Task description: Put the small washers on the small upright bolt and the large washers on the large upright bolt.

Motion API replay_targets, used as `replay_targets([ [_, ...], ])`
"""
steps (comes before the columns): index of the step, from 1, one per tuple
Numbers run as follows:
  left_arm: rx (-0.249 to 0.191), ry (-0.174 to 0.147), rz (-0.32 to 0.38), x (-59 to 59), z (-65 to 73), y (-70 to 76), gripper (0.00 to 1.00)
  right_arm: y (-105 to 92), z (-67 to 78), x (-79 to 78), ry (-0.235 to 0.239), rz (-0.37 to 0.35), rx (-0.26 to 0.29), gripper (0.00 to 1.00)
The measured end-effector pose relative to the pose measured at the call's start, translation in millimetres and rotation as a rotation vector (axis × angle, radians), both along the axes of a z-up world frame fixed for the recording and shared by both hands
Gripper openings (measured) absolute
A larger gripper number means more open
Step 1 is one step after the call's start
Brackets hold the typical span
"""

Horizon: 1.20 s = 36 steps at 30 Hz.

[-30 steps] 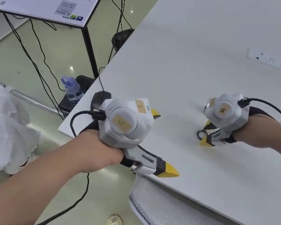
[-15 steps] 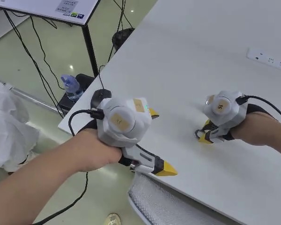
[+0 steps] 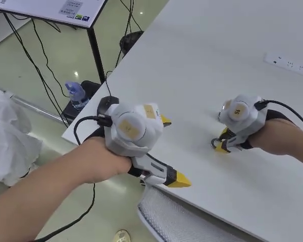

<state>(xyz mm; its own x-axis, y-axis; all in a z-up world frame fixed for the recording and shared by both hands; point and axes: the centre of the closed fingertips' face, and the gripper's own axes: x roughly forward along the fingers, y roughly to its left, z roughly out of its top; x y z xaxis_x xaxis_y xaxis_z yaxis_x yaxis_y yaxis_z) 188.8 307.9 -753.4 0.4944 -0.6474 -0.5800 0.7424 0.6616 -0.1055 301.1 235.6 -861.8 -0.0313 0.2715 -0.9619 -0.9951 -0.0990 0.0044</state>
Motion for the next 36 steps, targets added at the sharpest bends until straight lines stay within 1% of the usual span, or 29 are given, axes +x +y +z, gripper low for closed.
replay_targets([
  [2,-0.001,-0.001,0.000,0.1,0.2,-0.1,0.88,-4.1,3.1,2.0,0.005,-0.008,-0.005,0.21],
  [7,-0.003,-0.006,0.001,0.6,1.5,-0.2,0.88,-14.2,10.6,7.1,-0.002,-0.021,-0.014,0.21],
  [14,-0.004,-0.009,0.004,1.4,0.3,-3.0,0.89,-23.6,36.2,20.1,-0.029,-0.051,0.002,0.21],
  [21,-0.001,-0.011,0.001,1.6,1.4,-6.7,0.89,-30.0,52.8,36.0,-0.051,-0.070,-0.001,0.21],
  [23,-0.001,-0.011,0.004,1.8,1.3,-6.7,0.89,-29.2,57.8,40.8,-0.059,-0.074,0.004,0.21],
  [25,-0.001,-0.004,0.006,1.0,0.2,-6.3,0.89,-27.3,61.8,45.1,-0.064,-0.075,0.005,0.21],
  [27,-0.002,-0.007,0.008,1.0,0.2,-6.0,0.89,-25.3,65.9,51.0,-0.078,-0.074,0.006,0.22],
  [30,0.004,-0.005,0.008,0.6,-0.3,-4.6,0.89,-20.8,71.1,56.7,-0.073,-0.090,0.023,0.22],
  [31,0.003,-0.005,0.009,0.6,-0.1,-4.5,0.89,-20.5,71.4,57.7,-0.074,-0.091,0.024,0.22],
  [33,0.005,-0.004,0.009,0.9,-0.3,-3.5,0.89,-19.8,72.6,64.6,-0.088,-0.093,0.024,0.22],
  [36,0.010,-0.007,0.007,2.4,0.0,-2.5,0.89,-16.8,75.3,71.4,-0.088,-0.105,0.036,0.22],
])
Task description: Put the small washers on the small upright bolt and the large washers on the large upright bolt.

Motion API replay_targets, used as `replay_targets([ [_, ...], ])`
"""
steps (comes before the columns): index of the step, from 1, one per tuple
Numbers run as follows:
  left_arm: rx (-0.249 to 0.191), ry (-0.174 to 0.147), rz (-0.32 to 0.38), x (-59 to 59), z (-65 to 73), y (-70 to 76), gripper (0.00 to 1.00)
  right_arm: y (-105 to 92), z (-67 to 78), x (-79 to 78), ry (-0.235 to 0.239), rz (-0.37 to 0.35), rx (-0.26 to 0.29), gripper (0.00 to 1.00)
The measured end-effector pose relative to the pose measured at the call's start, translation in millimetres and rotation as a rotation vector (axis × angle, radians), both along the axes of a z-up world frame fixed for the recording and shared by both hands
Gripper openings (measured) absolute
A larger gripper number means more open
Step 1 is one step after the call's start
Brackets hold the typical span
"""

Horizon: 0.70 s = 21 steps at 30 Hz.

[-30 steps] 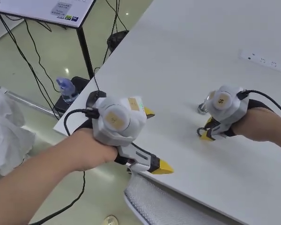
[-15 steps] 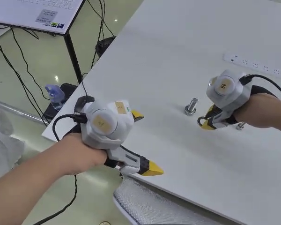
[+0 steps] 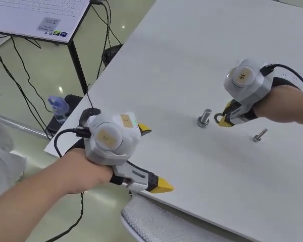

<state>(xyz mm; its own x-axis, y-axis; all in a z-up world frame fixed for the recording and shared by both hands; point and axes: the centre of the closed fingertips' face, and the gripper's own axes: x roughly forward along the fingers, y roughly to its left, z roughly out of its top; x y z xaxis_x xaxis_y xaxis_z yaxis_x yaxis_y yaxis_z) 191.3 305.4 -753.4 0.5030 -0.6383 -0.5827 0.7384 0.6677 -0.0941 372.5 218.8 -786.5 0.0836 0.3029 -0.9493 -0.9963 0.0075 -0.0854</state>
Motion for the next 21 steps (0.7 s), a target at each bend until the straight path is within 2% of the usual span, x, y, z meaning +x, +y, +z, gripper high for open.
replay_targets([
  [9,0.001,0.007,-0.007,3.0,-1.9,0.4,0.88,16.7,2.3,12.7,0.004,-0.008,0.026,0.22],
  [21,0.004,0.007,0.001,7.4,-1.0,7.5,0.88,30.6,-15.0,19.4,0.010,0.013,0.016,0.22],
])
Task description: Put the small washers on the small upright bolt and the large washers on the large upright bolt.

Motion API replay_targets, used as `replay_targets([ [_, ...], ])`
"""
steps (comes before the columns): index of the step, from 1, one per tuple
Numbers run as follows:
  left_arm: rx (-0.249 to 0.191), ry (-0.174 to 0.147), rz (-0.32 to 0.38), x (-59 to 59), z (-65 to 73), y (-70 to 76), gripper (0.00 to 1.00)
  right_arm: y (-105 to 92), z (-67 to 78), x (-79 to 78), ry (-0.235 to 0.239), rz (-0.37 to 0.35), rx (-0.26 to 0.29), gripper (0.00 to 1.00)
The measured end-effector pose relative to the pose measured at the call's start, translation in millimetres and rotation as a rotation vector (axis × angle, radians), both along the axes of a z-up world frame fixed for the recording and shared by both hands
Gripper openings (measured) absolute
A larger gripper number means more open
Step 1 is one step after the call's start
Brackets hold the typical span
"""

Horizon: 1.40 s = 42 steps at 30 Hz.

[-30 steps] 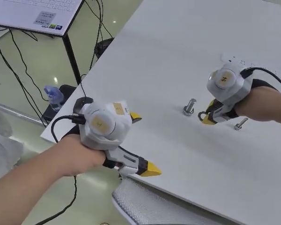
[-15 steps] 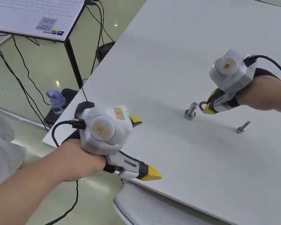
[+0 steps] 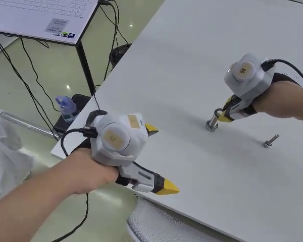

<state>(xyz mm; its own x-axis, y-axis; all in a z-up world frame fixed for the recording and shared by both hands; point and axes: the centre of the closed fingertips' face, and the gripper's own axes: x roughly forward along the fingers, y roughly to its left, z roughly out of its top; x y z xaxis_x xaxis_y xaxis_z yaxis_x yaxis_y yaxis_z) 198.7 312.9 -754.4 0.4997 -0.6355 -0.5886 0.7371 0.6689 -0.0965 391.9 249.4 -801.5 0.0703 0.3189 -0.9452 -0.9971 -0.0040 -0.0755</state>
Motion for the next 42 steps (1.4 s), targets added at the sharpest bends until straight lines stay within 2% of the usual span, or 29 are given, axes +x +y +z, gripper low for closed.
replay_targets([
  [16,-0.007,0.015,0.012,1.0,-3.7,5.4,0.87,4.2,-16.7,2.9,0.015,0.010,-0.028,0.22],
  [29,-0.004,0.024,0.018,3.0,-8.9,10.1,0.87,3.0,-38.6,3.9,0.036,0.021,-0.062,0.22],
  [42,-0.003,0.034,0.017,-0.6,-10.5,13.2,0.87,3.0,-54.5,0.7,0.044,0.019,-0.083,0.22],
])
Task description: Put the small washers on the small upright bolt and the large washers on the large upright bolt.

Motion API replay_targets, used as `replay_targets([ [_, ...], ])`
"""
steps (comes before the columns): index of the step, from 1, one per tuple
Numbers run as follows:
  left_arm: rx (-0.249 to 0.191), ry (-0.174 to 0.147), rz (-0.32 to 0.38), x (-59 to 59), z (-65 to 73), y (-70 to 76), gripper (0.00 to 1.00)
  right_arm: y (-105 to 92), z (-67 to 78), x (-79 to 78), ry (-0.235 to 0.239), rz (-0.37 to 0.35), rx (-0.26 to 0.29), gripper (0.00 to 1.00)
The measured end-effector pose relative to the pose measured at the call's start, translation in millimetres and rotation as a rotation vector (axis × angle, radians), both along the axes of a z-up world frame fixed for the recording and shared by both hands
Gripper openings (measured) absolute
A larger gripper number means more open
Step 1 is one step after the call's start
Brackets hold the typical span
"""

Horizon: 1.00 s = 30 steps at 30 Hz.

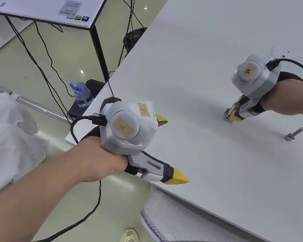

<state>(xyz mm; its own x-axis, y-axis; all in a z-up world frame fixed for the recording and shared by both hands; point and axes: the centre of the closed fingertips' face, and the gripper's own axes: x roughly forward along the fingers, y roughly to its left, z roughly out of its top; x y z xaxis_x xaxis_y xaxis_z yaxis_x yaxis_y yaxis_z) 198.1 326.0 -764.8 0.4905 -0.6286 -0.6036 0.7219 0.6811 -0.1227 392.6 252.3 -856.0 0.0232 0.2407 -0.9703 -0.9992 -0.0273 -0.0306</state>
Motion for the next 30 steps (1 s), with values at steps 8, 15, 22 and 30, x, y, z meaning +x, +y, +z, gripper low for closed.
replay_targets([
  [8,0.003,0.002,0.000,-2.1,-0.6,1.0,0.87,-0.5,-2.3,-4.0,0.007,-0.009,0.000,0.22],
  [15,0.001,0.007,-0.003,-4.2,-1.4,-0.1,0.86,0.0,-2.0,-3.5,0.009,-0.021,0.009,0.23],
  [22,0.001,0.007,-0.007,-3.8,-1.4,-1.7,0.85,-0.6,-1.9,-3.3,0.010,-0.022,0.002,0.24],
  [30,-0.001,0.005,-0.006,-3.7,-0.6,-3.7,0.85,-2.8,0.0,-0.6,0.000,-0.031,0.009,0.27],
])
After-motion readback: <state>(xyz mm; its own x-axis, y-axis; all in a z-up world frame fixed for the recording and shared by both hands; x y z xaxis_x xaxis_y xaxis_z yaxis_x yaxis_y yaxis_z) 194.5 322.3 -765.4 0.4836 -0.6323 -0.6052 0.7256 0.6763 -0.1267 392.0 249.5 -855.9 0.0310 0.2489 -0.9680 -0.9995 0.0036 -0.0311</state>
